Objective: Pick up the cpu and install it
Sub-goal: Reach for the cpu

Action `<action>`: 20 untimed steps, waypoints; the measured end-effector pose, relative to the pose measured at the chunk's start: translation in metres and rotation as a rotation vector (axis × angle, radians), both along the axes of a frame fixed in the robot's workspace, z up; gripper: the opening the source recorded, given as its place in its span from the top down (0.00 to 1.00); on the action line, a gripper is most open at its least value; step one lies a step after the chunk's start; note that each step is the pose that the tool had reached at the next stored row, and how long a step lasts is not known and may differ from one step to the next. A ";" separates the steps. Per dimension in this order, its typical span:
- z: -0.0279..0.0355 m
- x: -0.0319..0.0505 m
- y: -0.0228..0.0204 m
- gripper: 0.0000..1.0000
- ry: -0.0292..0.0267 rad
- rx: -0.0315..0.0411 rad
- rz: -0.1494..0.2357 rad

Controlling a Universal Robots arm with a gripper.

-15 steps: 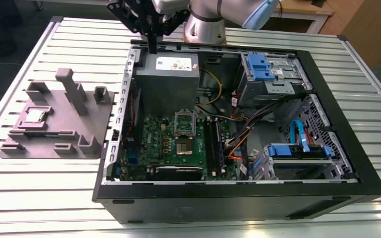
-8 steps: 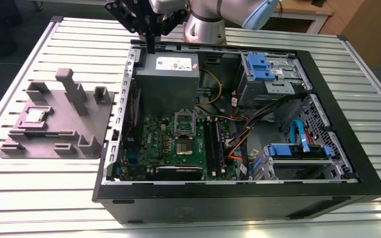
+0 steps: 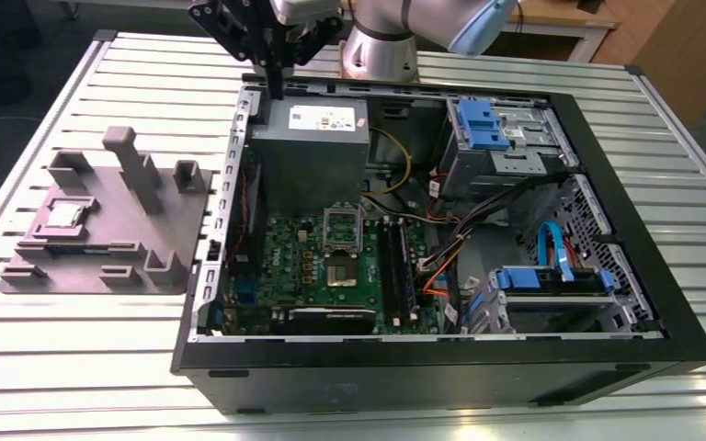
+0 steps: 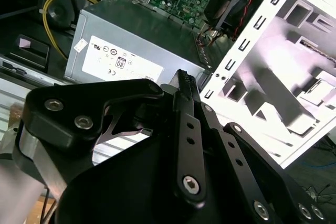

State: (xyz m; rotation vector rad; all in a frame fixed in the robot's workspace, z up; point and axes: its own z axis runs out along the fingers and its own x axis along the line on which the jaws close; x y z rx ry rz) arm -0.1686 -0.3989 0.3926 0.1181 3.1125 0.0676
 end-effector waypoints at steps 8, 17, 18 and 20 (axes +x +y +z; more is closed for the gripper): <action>0.0000 -0.0039 0.0000 0.90 0.0000 0.0000 0.000; -0.0001 -0.0075 0.0000 0.90 0.0000 0.0000 0.000; -0.0001 -0.0078 0.0000 0.90 0.0000 0.0000 0.000; -0.0001 -0.0083 0.0000 0.90 0.0000 0.0000 0.000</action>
